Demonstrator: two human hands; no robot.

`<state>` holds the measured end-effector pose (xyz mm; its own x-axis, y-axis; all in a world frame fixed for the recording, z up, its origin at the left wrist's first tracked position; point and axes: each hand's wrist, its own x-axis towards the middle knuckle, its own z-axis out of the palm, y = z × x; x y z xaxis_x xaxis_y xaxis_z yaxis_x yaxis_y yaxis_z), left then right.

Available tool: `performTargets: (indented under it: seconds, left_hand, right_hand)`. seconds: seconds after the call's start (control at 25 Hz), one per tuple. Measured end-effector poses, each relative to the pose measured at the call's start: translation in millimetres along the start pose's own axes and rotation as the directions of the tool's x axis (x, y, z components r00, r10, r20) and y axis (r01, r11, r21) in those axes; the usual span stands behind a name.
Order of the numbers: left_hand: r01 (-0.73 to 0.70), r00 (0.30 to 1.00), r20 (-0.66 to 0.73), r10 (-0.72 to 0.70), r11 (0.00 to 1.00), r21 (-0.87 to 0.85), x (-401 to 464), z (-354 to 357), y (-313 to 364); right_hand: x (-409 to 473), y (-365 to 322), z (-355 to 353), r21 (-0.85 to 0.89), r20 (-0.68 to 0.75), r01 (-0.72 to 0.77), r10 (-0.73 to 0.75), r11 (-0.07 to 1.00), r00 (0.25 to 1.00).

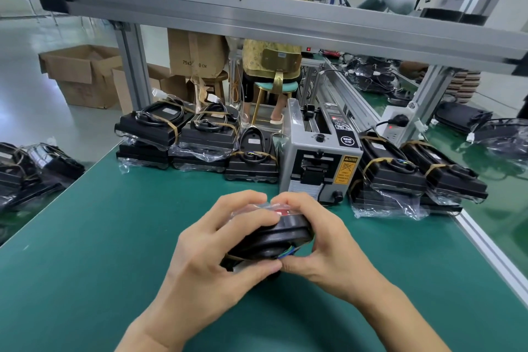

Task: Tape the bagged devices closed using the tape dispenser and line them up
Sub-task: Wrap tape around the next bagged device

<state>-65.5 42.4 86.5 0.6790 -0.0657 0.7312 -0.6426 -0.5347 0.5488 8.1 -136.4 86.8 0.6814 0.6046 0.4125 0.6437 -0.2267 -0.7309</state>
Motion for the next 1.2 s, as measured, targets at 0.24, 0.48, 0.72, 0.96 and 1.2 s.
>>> performTargets:
  seconds: [0.24, 0.48, 0.72, 0.96, 1.2]
  left_hand:
    - [-0.03, 0.998, -0.055, 0.027, 0.998, -0.062, -4.6, 0.5, -0.8]
    - [-0.049, 0.998, -0.039, 0.05, 0.999, 0.02, -3.5, 2.6, -2.3]
    - [-0.027, 0.998, -0.049, 0.026, 0.999, -0.025, -4.9, 4.3, -2.0]
    - [-0.016, 0.995, -0.097, 0.013, 0.999, -0.03, -2.3, 6.5, 2.8]
    - [0.062, 0.967, -0.251, -0.04, 0.995, 0.079, -4.3, 5.3, 1.0]
  right_hand:
    - [-0.3, 0.5, 2.9, 0.009, -0.012, 0.009, -0.009, 1.0, 1.0]
    - [-0.7, -0.2, 2.4, 0.011, -0.006, 0.01, -0.009, 1.0, 1.0]
    - [-0.3, 0.1, 3.0, 0.027, -0.001, 0.019, -0.019, 0.999, 1.0]
    - [1.8, 0.5, 3.3, 0.036, 0.016, 0.031, -0.032, 0.999, 0.999]
    - [9.8, 13.6, -8.4, -0.059, 0.148, -0.121, 0.129, 0.991, 0.981]
